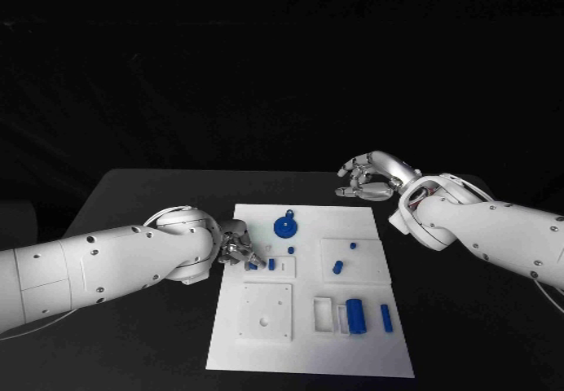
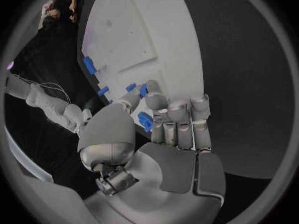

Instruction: Assemble the parts on the task board

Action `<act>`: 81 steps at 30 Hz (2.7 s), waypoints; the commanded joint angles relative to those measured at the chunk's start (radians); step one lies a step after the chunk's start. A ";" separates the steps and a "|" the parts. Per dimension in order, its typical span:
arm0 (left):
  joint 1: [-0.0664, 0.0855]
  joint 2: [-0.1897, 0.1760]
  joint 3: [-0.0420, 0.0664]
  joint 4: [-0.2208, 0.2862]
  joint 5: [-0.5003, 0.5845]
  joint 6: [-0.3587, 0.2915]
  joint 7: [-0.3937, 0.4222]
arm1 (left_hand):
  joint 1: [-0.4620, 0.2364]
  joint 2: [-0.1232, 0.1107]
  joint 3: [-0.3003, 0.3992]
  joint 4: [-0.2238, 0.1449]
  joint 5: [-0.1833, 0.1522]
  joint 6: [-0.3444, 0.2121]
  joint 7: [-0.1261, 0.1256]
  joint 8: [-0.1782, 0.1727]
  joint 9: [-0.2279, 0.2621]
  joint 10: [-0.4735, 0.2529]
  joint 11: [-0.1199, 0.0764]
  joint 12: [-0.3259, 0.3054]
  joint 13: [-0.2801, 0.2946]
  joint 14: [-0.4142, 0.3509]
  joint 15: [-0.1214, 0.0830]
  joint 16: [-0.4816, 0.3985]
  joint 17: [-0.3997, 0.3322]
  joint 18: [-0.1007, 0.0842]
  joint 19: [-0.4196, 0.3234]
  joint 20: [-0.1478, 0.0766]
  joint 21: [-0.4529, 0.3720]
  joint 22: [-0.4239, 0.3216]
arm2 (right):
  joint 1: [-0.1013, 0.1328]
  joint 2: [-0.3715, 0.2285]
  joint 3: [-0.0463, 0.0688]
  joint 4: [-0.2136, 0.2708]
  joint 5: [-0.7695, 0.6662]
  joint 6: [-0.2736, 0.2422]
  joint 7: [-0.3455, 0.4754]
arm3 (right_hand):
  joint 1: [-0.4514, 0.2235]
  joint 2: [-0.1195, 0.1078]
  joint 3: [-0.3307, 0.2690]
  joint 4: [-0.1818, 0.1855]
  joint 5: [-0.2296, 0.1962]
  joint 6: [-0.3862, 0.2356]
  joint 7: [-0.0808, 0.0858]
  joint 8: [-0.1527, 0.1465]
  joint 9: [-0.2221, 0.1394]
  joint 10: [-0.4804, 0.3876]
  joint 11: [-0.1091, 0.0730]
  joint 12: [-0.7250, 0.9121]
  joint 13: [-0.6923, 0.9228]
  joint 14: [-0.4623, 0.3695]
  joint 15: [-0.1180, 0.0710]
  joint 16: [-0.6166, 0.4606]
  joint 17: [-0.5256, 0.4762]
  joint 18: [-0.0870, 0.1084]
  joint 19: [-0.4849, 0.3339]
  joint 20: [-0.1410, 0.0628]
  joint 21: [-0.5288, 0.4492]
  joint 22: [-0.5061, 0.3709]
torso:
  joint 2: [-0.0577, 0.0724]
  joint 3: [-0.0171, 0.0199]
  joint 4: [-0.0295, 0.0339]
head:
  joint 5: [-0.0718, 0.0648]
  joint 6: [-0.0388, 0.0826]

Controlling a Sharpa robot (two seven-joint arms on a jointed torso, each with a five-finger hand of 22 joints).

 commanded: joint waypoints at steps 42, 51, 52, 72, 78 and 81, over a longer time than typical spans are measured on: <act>-0.010 0.013 -0.009 0.001 -0.018 0.040 -0.035 | -0.028 -0.008 -0.023 0.117 -0.002 -0.004 -0.005 0.004 0.005 -0.005 -0.007 0.008 0.010 0.001 -0.006 0.015 0.004 0.020 -0.010 -0.124 0.013 0.011 | 0.000 0.000 0.000 0.002 0.000 0.004 0.007 | -0.009 -0.003 -0.005 0.011 0.019 0.001 0.007 0.007 0.001 -0.007 0.001 0.011 -0.010 0.003 0.005 -0.007 0.003 0.022 0.000 0.011 -0.009 0.004 | 0.000 -0.0001 0.0000 | 0.000 0.003; -0.010 0.011 -0.008 -0.003 -0.021 0.034 -0.035 | -0.020 0.006 -0.036 0.111 -0.002 -0.002 -0.006 0.005 0.003 -0.005 -0.008 0.009 0.011 0.001 -0.006 0.016 0.005 0.021 -0.012 -0.124 0.014 0.012 | 0.000 0.000 0.000 0.001 0.000 0.004 0.007 | -0.009 -0.003 -0.005 0.011 0.022 0.001 0.007 0.007 0.001 -0.007 0.001 0.012 -0.011 0.003 0.005 -0.007 0.003 0.022 0.000 0.011 -0.009 0.005 | 0.000 -0.0002 -0.0001 | -0.001 0.004; -0.010 0.011 -0.008 -0.004 -0.021 0.035 -0.035 | -0.020 0.006 -0.036 0.111 -0.002 -0.002 -0.006 0.005 0.003 -0.005 -0.008 0.009 0.011 0.001 -0.006 0.016 0.005 0.021 -0.012 -0.124 0.014 0.012 | 0.000 0.000 0.000 0.001 0.000 0.004 0.007 | -0.009 -0.003 -0.005 0.011 0.022 0.001 0.007 0.007 0.001 -0.007 0.001 0.012 -0.011 0.003 0.005 -0.007 0.003 0.022 0.000 0.011 -0.009 0.005 | 0.000 -0.0002 -0.0001 | -0.001 0.004; 0.001 -0.011 0.002 -0.022 0.104 -0.134 0.009 | -0.002 -0.129 0.014 0.273 -0.003 -0.133 0.040 -0.064 -0.018 -0.078 0.034 -0.085 -0.031 -0.067 0.016 -0.078 -0.042 0.009 -0.054 -0.109 -0.041 -0.018 | 0.000 0.000 0.000 -0.002 0.001 0.004 0.007 | -0.010 -0.003 -0.007 0.012 0.025 0.001 0.007 0.007 0.001 -0.008 0.001 0.013 -0.013 0.003 0.005 -0.008 0.004 0.022 0.000 0.012 -0.010 0.006 | 0.000 -0.0007 0.0004 | -0.002 0.007; 0.001 -0.012 0.002 -0.026 0.156 -0.141 0.019 | 0.035 -0.132 -0.012 0.311 -0.004 -0.167 0.053 -0.079 -0.027 -0.090 0.046 -0.101 -0.035 -0.074 0.028 -0.094 -0.053 0.001 -0.063 -0.103 -0.052 -0.024 | 0.000 0.001 0.000 -0.002 0.002 0.004 0.007 | -0.011 -0.003 -0.007 0.012 0.026 0.001 0.007 0.007 0.001 -0.008 0.001 0.014 -0.013 0.003 0.005 -0.008 0.004 0.022 0.000 0.012 -0.010 0.006 | 0.000 -0.0002 0.0004 | -0.002 0.006; 0.001 -0.012 0.002 -0.026 0.159 -0.136 0.022 | 0.047 -0.132 -0.020 0.321 -0.004 -0.169 0.054 -0.079 -0.028 -0.090 0.046 -0.102 -0.035 -0.074 0.028 -0.095 -0.054 0.000 -0.063 -0.103 -0.053 -0.024 | 0.000 0.001 0.000 -0.002 0.002 0.004 0.007 | -0.011 -0.003 -0.007 0.013 0.026 0.001 0.007 0.007 0.001 -0.008 0.001 0.014 -0.014 0.003 0.005 -0.008 0.004 0.023 0.000 0.012 -0.010 0.006 | 0.000 -0.0001 0.0003 | -0.002 0.006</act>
